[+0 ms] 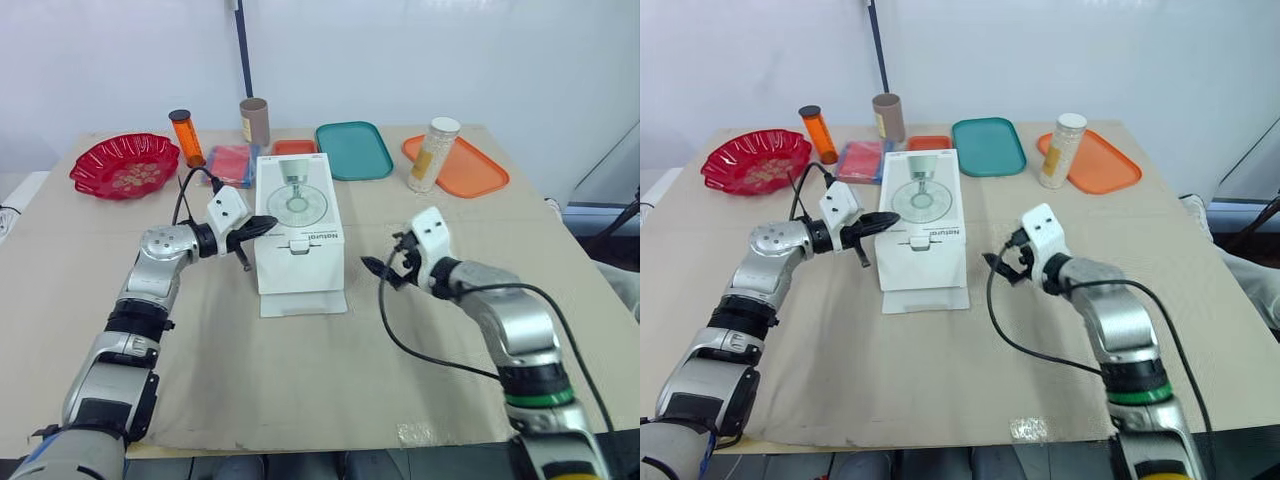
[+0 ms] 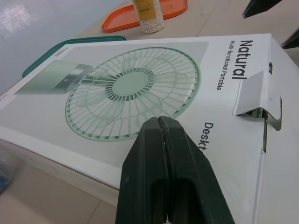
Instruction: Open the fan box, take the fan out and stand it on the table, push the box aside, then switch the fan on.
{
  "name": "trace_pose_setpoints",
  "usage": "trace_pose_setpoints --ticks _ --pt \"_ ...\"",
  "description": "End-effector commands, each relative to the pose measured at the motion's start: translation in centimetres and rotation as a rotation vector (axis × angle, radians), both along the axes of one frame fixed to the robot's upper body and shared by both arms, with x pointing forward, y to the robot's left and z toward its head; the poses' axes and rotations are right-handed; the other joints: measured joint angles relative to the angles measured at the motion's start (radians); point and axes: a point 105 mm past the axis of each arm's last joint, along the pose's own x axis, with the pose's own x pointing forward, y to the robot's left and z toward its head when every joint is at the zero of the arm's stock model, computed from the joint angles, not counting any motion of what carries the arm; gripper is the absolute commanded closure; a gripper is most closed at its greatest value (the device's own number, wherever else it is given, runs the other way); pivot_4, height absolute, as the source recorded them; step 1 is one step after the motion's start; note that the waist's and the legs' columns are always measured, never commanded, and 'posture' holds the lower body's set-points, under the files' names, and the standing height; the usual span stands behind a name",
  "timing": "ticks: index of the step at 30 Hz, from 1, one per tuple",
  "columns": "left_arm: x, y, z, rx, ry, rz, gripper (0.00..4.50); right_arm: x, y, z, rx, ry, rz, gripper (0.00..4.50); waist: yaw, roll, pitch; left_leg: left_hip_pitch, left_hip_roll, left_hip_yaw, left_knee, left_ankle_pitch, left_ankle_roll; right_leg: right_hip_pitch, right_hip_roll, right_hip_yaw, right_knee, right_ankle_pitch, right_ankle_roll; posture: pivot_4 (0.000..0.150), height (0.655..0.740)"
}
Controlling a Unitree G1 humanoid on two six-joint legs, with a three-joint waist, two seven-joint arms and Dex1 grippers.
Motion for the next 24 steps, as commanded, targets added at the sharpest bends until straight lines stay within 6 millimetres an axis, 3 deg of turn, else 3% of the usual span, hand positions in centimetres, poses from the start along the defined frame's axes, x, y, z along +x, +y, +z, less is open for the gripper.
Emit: trace_pose_setpoints --ticks 1,5,13,20,24 --pt "-0.1 0.3 0.2 0.01 -0.013 0.005 4.48 -1.1 1.5 1.7 -0.047 -0.124 0.13 0.0 -0.002 0.0 0.0 0.0 0.0 0.0 0.0 0.0 0.0 0.0 0.0 0.0 0.0 0.0 0.0 0.15 0.74" --pt "-0.2 0.5 0.2 0.009 -0.012 0.008 4.48 -1.8 2.7 1.7 -0.075 -0.193 0.225 0.0 -0.002 0.0 0.0 0.0 0.0 0.0 0.0 0.0 0.0 0.0 0.0 0.0 0.0 0.0 0.0 0.15 0.74" --pt "-0.5 0.7 0.1 0.006 -0.01 0.017 4.48 0.3 3.4 0.0 -0.362 -0.442 0.247 0.0 0.002 0.0 0.0 0.0 0.0 0.0 0.0 0.0 0.0 0.0 0.0 0.0 0.0 0.0 0.0 0.15 0.74" --pt "-0.8 0.6 0.1 0.002 -0.008 0.018 4.48 1.3 3.6 0.0 -0.531 -0.701 0.305 0.0 0.003 0.0 0.0 0.0 0.0 0.001 0.0 0.0 0.0 0.0 0.0 0.001 0.0 0.0 0.0 0.15 0.74" --pt "-0.8 0.7 0.1 0.001 -0.005 0.023 4.48 0.9 4.7 1.6 -0.436 -0.79 0.31 0.0 0.003 0.0 0.0 0.0 0.0 0.001 0.0 0.0 0.0 0.0 0.0 0.001 0.0 0.0 0.0 0.15 0.74"
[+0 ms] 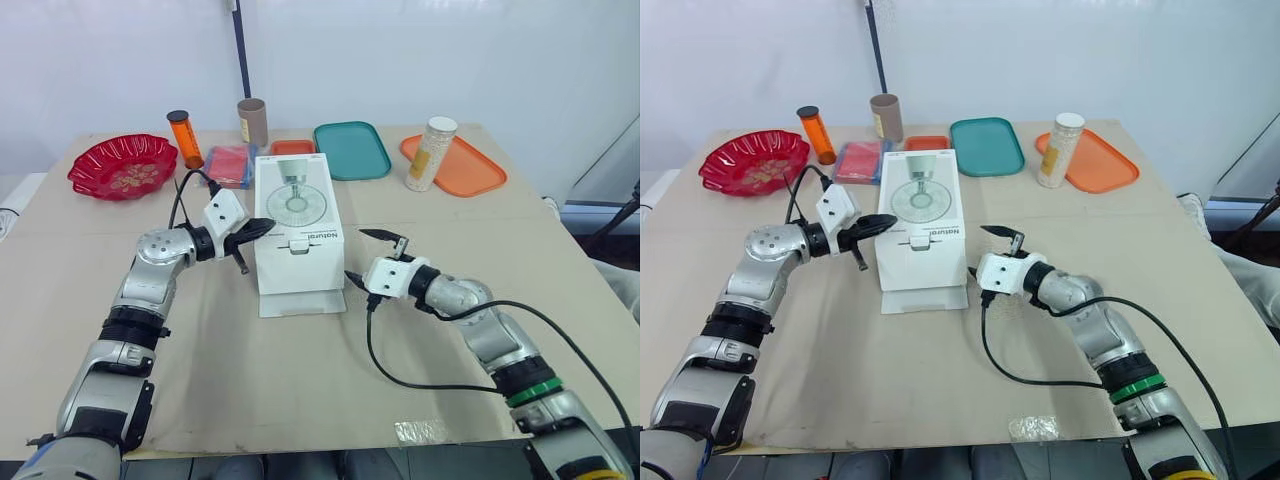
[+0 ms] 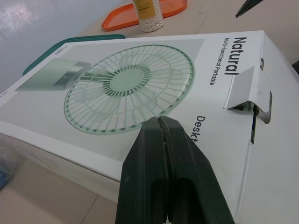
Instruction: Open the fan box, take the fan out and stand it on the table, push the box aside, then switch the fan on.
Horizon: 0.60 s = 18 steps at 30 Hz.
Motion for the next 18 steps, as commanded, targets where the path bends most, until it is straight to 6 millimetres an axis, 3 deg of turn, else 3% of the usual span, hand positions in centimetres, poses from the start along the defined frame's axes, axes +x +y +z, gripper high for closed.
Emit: trace_pose_setpoints --ticks 1,11,18 --pt "-0.1 0.6 0.1 0.006 -0.004 0.017 4.48 -0.9 1.5 2.4 0.081 -0.094 0.086 0.0 0.0 0.0 0.0 0.0 0.0 0.0 0.0 0.0 0.0 0.0 0.0 0.0 0.0 0.0 0.0 0.15 0.74" --pt "0.0 1.5 0.9 0.002 0.04 -0.019 4.48 -4.1 3.6 3.2 0.206 -0.013 0.226 0.0 -0.001 0.0 0.0 0.0 0.0 0.0 0.001 0.0 0.0 0.001 0.0 0.0 0.0 0.0 0.0 0.15 0.74" --pt "-0.8 3.2 0.4 0.086 0.107 -0.086 4.48 -3.4 3.7 4.8 0.369 0.052 0.204 0.0 -0.004 0.0 0.0 0.001 0.0 0.0 0.0 0.0 0.0 0.001 0.001 0.0 0.001 0.0 0.0 0.15 0.74"
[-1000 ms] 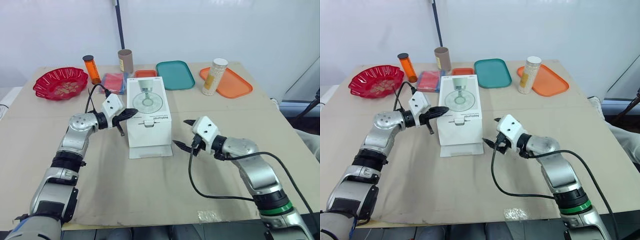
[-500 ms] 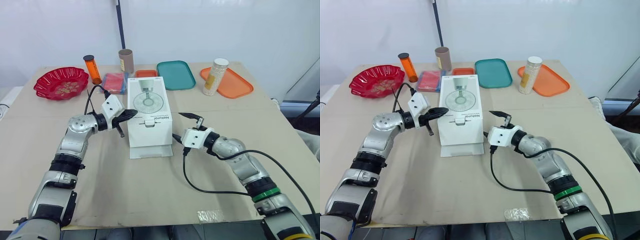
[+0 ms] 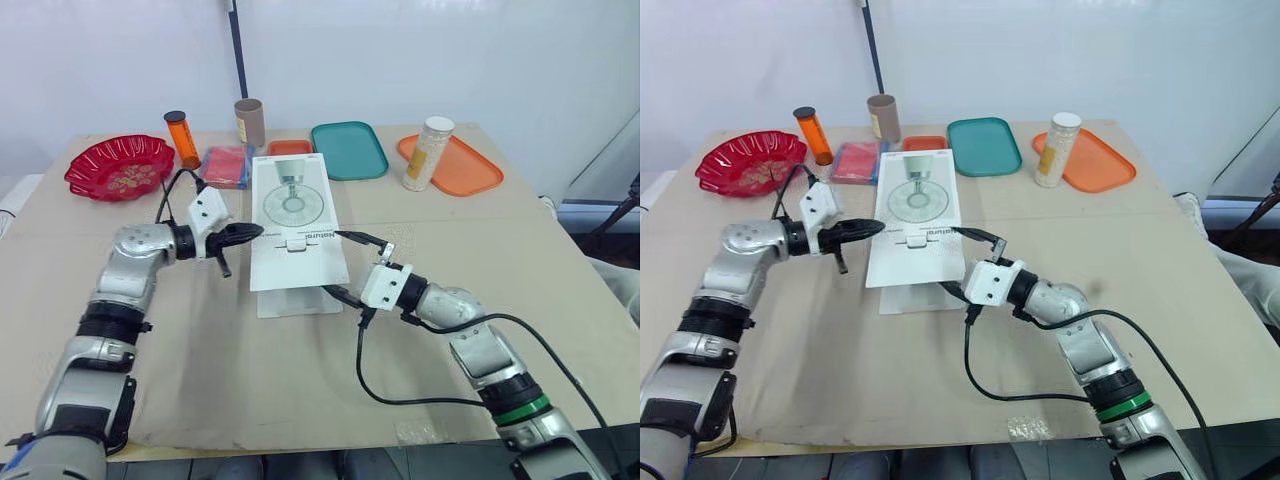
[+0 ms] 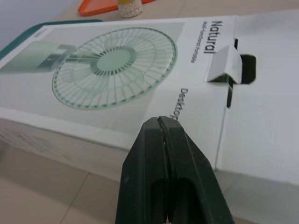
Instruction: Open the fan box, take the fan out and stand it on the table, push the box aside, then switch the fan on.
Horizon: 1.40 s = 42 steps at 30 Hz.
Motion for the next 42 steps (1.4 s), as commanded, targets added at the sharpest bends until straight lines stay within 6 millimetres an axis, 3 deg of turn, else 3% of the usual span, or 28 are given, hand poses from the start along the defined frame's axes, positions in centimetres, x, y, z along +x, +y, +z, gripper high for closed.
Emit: trace_pose_setpoints --ticks 1,6,12,16,22,28,32,35,38,42 --pt "0.1 0.5 0.3 0.016 -0.003 -0.008 4.48 0.8 -0.3 3.2 0.14 -0.016 -0.02 0.0 0.001 0.0 0.0 0.0 0.0 0.0 0.0 0.0 0.0 0.0 0.0 0.0 0.0 0.0 0.0 0.15 0.74" --pt "0.1 -0.3 0.4 -0.005 -0.03 -0.01 4.48 2.5 -0.2 6.0 0.302 0.031 -0.036 0.0 0.001 0.0 0.0 0.0 0.0 0.0 0.001 0.0 0.0 0.0 0.0 0.0 0.0 0.0 0.0 0.15 0.74" --pt "-0.1 -0.6 -0.2 -0.006 -0.042 0.003 4.48 4.7 -0.6 7.1 0.401 0.085 -0.081 0.0 0.002 0.0 0.0 0.0 0.0 0.0 0.0 0.0 0.0 0.0 -0.001 -0.001 0.0 0.0 0.0 0.15 0.74" --pt "0.0 -0.2 0.4 -0.023 -0.083 0.047 4.48 5.7 -0.1 6.0 0.313 0.06 -0.107 0.0 0.003 0.0 0.0 0.0 0.0 0.0 0.001 0.0 0.0 0.0 -0.001 -0.001 0.001 0.0 0.0 0.15 0.74" --pt "0.8 2.3 3.5 -0.158 -0.178 0.206 4.48 7.0 0.4 4.7 0.272 0.065 -0.16 0.0 -0.001 0.0 0.0 -0.001 0.0 0.0 0.0 0.0 0.0 -0.002 -0.001 -0.001 0.001 0.0 0.0 0.15 0.74" --pt "0.4 1.3 5.7 -0.253 -0.222 0.198 4.48 7.7 0.6 4.2 0.242 0.065 -0.192 0.0 -0.003 0.0 0.0 -0.001 0.0 0.0 0.0 0.0 0.0 -0.002 -0.001 -0.001 0.002 0.0 0.0 0.15 0.74" --pt "-0.1 -0.7 5.0 -0.233 -0.183 0.122 4.48 7.6 0.6 4.2 0.24 0.064 -0.194 0.0 -0.003 0.0 0.0 -0.001 0.0 0.0 0.0 0.0 0.0 -0.002 -0.001 -0.001 0.002 0.0 0.0 0.15 0.74" --pt "-0.1 -2.5 3.0 -0.172 -0.126 0.065 4.48 7.6 0.3 4.2 0.24 0.063 -0.211 0.0 -0.003 0.0 0.0 -0.001 0.0 0.0 0.0 0.0 0.0 -0.002 -0.001 -0.001 0.002 0.0 0.0 0.15 0.74" --pt "0.4 -2.9 1.2 -0.103 -0.079 0.071 4.48 7.4 0.2 4.3 0.243 0.063 -0.214 0.0 -0.003 0.0 0.0 -0.001 0.0 0.0 0.0 0.0 0.0 -0.002 -0.001 -0.001 0.002 0.0 0.0 0.15 0.74" --pt "0.7 -3.0 0.4 -0.089 -0.056 0.074 4.48 7.1 0.1 4.6 0.25 0.061 -0.217 0.0 -0.007 0.0 0.0 -0.001 0.0 0.0 0.0 0.0 0.0 -0.002 -0.001 -0.001 0.002 0.0 -0.001 0.15 0.74"
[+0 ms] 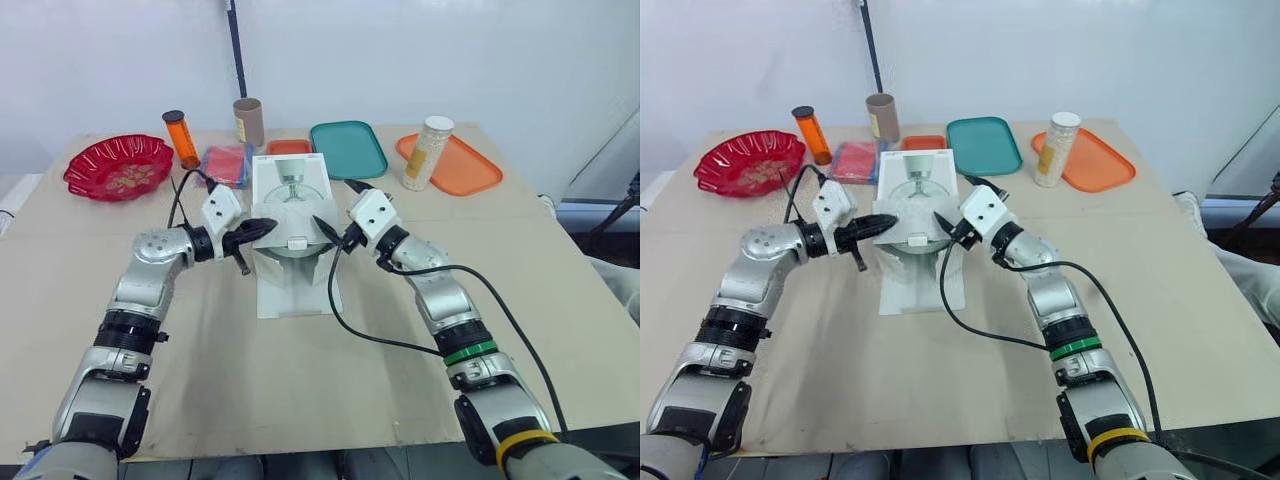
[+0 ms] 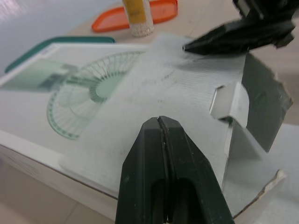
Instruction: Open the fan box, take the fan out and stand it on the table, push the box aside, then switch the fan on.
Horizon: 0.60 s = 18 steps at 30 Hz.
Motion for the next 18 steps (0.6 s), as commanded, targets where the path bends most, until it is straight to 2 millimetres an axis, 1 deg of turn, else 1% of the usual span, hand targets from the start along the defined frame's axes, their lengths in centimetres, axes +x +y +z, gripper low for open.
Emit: trace_pose_setpoints --ticks 1,5,7,10,12,15,16,18 --pt "0.2 0.1 0.4 0.029 -0.021 -0.005 4.48 -0.7 0.2 2.2 0.031 -0.058 0.009 0.0 0.0 0.0 0.0 0.0 0.0 0.0 0.0 0.0 0.0 0.0 0.0 0.0 0.0 0.0 0.0 0.15 0.74" --pt "0.2 0.0 0.1 0.047 -0.018 -0.011 4.48 -1.8 0.5 2.7 0.014 -0.027 0.023 0.0 0.0 0.0 0.0 0.0 0.0 0.0 0.0 0.0 0.0 0.0 0.0 0.0 0.0 0.0 0.0 0.15 0.74" --pt "0.1 0.1 0.0 0.049 -0.018 -0.011 4.48 -2.3 0.9 2.2 -0.05 0.031 0.027 0.0 0.0 0.0 0.0 0.0 0.0 0.0 0.0 0.0 0.0 0.0 0.0 0.0 0.0 0.0 0.0 0.15 0.74" --pt "0.1 0.2 -0.1 0.05 -0.018 -0.007 4.48 -3.8 2.1 1.9 -0.109 0.103 0.079 0.0 0.0 0.0 0.0 0.0 0.0 0.0 0.0 0.0 0.0 0.0 0.0 0.0 0.0 0.0 0.0 0.15 0.74" --pt "0.1 0.2 -0.3 0.051 -0.017 -0.005 4.48 -4.9 2.8 2.3 -0.129 0.116 0.111 0.0 0.0 0.0 0.0 0.0 0.0 0.0 0.0 0.0 0.0 0.0 0.0 0.0 0.0 0.0 0.0 0.15 0.74" --pt "0.0 0.2 -0.5 0.052 -0.017 -0.004 4.48 -5.4 3.1 2.8 -0.146 0.15 0.109 0.0 0.0 0.0 0.0 0.0 0.0 0.0 0.0 0.0 0.0 0.0 0.0 0.0 0.0 0.0 0.0 0.15 0.74" --pt "-0.1 0.2 -0.6 0.052 -0.017 -0.004 4.5 -5.5 3.2 2.6 -0.165 0.166 0.103 0.53 0.001 0.0 0.0 0.0 0.0 -0.001 0.001 0.0 0.0 0.001 0.0 -0.001 0.0 0.0 0.0 0.15 0.74" --pt "-0.1 0.1 -0.8 0.052 -0.017 -0.003 4.5 -5.9 3.3 2.1 -0.21 0.193 0.103 1.19 0.001 0.0 0.0 0.0 0.0 -0.001 0.001 0.0 0.0 0.001 0.0 -0.001 0.0 0.0 0.0 0.15 0.74"
